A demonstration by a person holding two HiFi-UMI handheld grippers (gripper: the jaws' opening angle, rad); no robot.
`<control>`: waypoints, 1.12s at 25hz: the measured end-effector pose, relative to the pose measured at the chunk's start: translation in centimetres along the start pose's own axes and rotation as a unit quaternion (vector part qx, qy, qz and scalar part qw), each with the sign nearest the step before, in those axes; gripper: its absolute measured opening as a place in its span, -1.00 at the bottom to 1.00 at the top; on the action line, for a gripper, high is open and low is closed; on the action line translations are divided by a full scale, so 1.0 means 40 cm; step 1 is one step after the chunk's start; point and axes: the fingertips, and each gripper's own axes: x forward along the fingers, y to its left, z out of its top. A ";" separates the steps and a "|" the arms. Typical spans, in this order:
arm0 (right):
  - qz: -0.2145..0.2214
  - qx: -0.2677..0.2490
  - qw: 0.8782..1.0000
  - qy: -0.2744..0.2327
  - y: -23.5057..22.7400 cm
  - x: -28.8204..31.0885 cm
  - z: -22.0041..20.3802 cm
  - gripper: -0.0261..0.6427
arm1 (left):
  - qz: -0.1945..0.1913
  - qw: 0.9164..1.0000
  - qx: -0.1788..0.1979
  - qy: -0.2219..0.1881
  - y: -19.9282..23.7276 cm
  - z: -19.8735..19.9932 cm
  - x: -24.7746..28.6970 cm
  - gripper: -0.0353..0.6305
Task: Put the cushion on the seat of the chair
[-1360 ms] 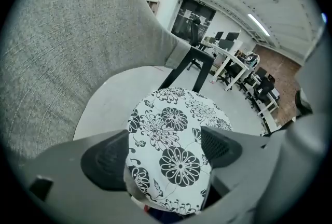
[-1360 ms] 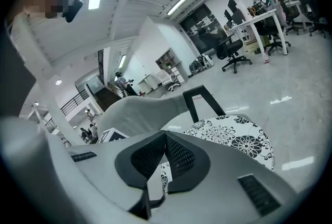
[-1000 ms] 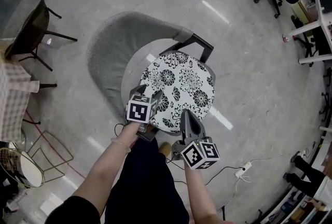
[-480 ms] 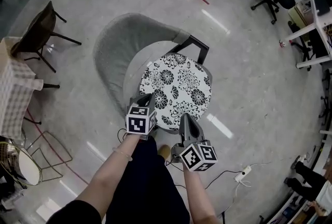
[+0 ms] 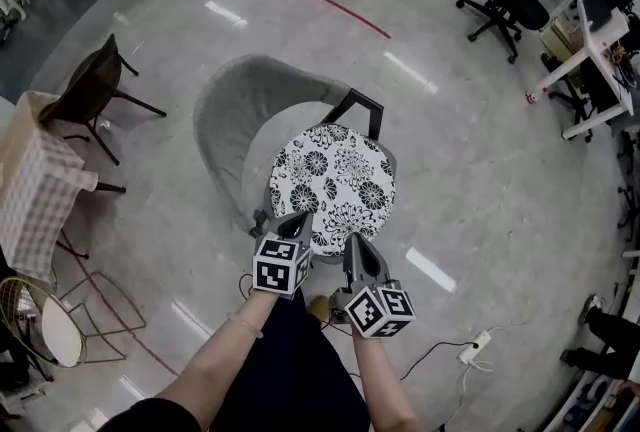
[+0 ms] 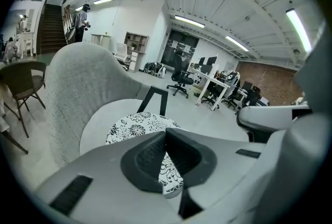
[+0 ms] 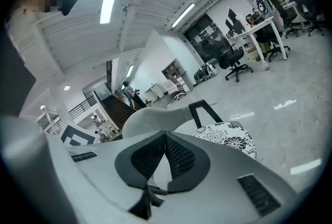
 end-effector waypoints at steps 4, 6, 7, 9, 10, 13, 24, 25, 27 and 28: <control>0.007 -0.004 1.000 -0.009 0.011 -0.048 0.028 -0.89 | -0.020 0.999 0.025 -0.011 -0.088 0.027 -0.053 -0.84; 0.006 -0.009 1.000 -0.018 0.019 -0.066 0.044 -0.89 | -0.034 0.998 0.043 -0.021 -0.130 0.049 -0.083 -0.85; 0.004 -0.014 1.000 -0.025 0.023 -0.078 0.054 -0.89 | -0.042 0.997 0.050 -0.026 -0.152 0.058 -0.098 -0.85; -0.003 -0.030 0.999 -0.042 0.029 -0.106 0.079 -0.89 | -0.062 0.996 0.058 -0.033 -0.198 0.075 -0.127 -0.85; -0.004 -0.037 0.998 -0.051 0.031 -0.121 0.093 -0.89 | -0.073 0.995 0.061 -0.037 -0.222 0.085 -0.139 -0.85; -0.004 -0.052 0.996 -0.077 0.042 -0.163 0.136 -0.89 | -0.107 0.990 0.072 -0.051 -0.290 0.120 -0.174 -0.85; -0.018 -0.113 0.978 -0.174 0.098 -0.320 0.313 -0.90 | -0.184 0.972 0.104 -0.101 -0.420 0.220 -0.342 -0.85; -0.019 -0.120 0.976 -0.180 0.103 -0.329 0.325 -0.90 | -0.186 0.971 0.107 -0.102 -0.419 0.220 -0.351 -0.85; -0.017 -0.130 0.974 -0.185 0.117 -0.338 0.340 -0.90 | -0.182 0.972 0.109 -0.102 -0.403 0.215 -0.364 -0.85; -0.014 -0.134 0.973 -0.185 0.125 -0.338 0.344 -0.90 | -0.178 0.973 0.106 -0.102 -0.392 0.212 -0.368 -0.85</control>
